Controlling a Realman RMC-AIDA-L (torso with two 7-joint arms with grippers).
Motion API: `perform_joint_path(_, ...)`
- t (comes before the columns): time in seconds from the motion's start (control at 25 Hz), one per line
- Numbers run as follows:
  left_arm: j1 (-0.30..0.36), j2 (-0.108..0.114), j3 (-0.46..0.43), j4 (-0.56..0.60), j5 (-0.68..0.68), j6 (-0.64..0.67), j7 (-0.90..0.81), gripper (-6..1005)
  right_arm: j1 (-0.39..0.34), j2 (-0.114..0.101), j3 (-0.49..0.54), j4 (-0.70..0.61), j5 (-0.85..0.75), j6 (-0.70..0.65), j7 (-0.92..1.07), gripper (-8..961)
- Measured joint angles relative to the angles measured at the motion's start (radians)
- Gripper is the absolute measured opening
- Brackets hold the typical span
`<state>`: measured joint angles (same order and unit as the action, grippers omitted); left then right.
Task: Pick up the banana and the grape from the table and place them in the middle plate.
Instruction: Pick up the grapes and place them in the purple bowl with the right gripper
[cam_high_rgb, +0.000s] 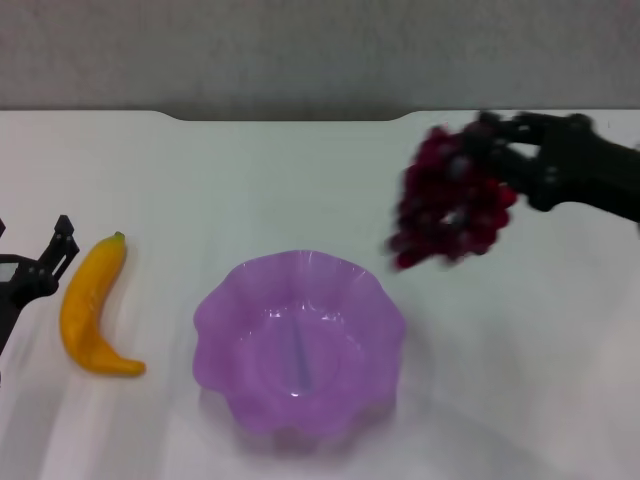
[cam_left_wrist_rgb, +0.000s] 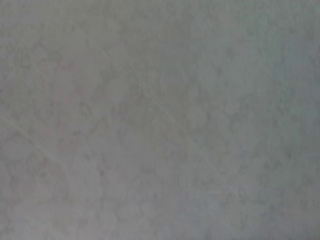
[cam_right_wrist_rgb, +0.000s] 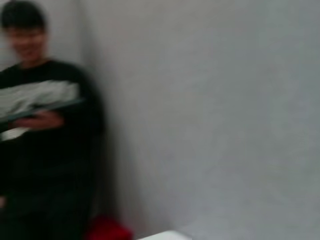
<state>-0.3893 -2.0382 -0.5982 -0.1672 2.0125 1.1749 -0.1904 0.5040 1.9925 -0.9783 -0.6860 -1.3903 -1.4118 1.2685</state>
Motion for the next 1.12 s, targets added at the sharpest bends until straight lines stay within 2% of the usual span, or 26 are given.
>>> perform_joint_path(0.04,0.0,0.0,0.0,0.0,0.0,0.0,0.0,878,0.037,-0.001,-0.001,-0.001,-0.051,-0.019,0.02,247)
perform_joint_path(0.6,-0.01,-0.002,0.001,-0.009,0.0,-0.002,0.0,877,0.185,0.004,-0.013,0.07,-0.353,0.038,0.154,240)
perform_joint_path(0.96,-0.016,-0.002,0.016,-0.014,0.0,-0.004,0.0,878,0.221,0.005,-0.064,0.094,-0.369,0.062,0.127,238)
perform_joint_path(1.12,-0.016,-0.002,0.017,-0.014,0.0,-0.005,0.0,877,0.217,0.013,-0.098,0.097,-0.367,0.061,0.059,235)
